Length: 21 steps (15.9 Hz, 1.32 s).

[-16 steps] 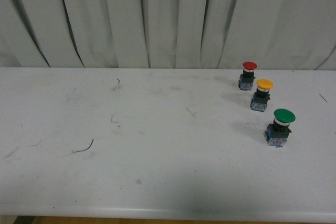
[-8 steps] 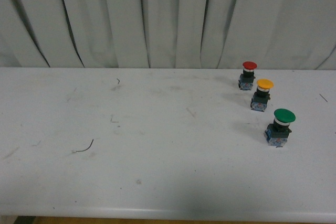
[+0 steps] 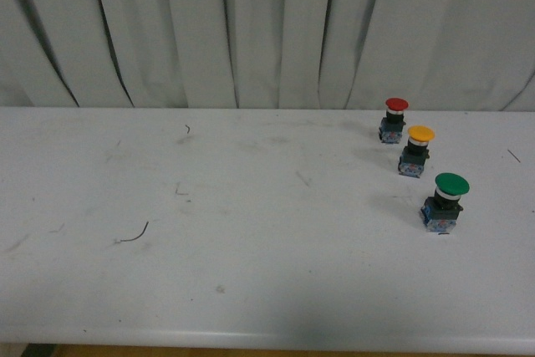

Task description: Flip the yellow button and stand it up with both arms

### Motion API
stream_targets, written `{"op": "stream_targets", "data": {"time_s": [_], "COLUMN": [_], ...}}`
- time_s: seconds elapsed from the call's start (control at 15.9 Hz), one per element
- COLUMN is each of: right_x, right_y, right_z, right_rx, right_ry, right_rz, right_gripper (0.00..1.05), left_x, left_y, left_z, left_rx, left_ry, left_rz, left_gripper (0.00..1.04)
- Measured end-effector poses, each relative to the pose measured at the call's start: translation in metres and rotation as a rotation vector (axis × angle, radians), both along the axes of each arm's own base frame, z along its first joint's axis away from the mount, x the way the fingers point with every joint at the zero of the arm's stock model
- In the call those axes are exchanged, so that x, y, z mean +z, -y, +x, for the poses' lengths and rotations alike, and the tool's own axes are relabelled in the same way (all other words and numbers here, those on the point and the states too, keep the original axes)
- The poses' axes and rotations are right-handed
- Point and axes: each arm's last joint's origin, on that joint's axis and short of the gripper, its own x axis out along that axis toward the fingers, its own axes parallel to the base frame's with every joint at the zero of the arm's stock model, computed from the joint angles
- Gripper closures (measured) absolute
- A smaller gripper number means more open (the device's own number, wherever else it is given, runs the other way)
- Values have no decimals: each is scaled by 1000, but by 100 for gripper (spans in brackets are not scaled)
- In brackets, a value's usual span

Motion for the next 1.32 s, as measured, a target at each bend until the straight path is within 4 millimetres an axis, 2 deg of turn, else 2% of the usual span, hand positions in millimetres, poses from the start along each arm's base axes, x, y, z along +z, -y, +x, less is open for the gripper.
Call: {"op": "stream_targets", "data": {"time_s": [0.25, 0.38, 0.57, 0.75, 0.82, 1.32], "right_x": [-3, -3, -3, -3, -3, -3], "right_y": [0, 0, 0, 0, 0, 0], "right_z": [0, 0, 0, 0, 0, 0], "right_rx": [1, 1, 1, 1, 0, 0], "right_ry": [-18, -18, -18, -18, -18, -18], "right_rz": [0, -1, -1, -1, 0, 0], "right_gripper": [103, 84, 45, 12, 4, 6], "left_x": [0, 0, 0, 0, 0, 0], "left_y": [0, 0, 0, 0, 0, 0], "left_z": [0, 0, 0, 0, 0, 0], "left_rx": [0, 0, 0, 0, 0, 0], "left_ry": [0, 0, 0, 0, 0, 0], "left_rz": [0, 0, 0, 0, 0, 0], "left_gripper": [7, 7, 7, 7, 7, 7]}}
